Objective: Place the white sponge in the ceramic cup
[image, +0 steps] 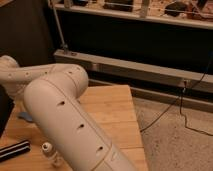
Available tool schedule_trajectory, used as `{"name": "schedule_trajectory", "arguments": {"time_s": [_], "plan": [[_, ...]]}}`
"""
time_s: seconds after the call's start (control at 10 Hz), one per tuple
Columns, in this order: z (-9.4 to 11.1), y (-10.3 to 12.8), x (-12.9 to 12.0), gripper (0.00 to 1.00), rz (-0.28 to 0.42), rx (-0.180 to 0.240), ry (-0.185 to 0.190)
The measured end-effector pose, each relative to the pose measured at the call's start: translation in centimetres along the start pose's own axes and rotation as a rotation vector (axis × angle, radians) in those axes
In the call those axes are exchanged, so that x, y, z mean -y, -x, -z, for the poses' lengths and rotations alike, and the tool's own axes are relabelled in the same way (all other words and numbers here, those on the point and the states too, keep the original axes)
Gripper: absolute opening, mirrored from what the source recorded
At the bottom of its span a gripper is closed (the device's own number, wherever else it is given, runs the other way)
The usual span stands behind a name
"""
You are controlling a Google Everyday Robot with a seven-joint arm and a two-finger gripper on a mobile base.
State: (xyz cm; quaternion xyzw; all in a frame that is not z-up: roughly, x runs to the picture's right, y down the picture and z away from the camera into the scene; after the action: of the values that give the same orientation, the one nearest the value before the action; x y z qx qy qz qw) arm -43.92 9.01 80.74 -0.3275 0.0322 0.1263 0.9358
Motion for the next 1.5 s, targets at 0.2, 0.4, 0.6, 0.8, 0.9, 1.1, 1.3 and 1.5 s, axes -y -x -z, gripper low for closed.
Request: {"name": "schedule_trajectory", "arguments": {"time_s": [0.2,0.4,0.6,0.8,0.9,1.1,1.3,1.5], "plan": [[-1.7,0.5,-1.5,0.65,0.006,0.010,0.025],[-2.5,1.7,-2.1,0.65,0.013,0.051,0.042],[-3.2,3.0,-1.7,0.65,0.012,0.106,0.039],[-4.3,3.6,-1.2,0.65,-0.001,0.130,0.019],[-5.1,3.7,-0.9,0.65,-0.009,0.128,0.005],[-6.3,3.8,-1.1,0.65,-0.019,0.111,-0.011],[-7.4,4.0,-1.6,0.65,-0.031,0.092,-0.017],[-8.1,4.2,-2.0,0.65,-0.041,0.072,-0.019]]}}
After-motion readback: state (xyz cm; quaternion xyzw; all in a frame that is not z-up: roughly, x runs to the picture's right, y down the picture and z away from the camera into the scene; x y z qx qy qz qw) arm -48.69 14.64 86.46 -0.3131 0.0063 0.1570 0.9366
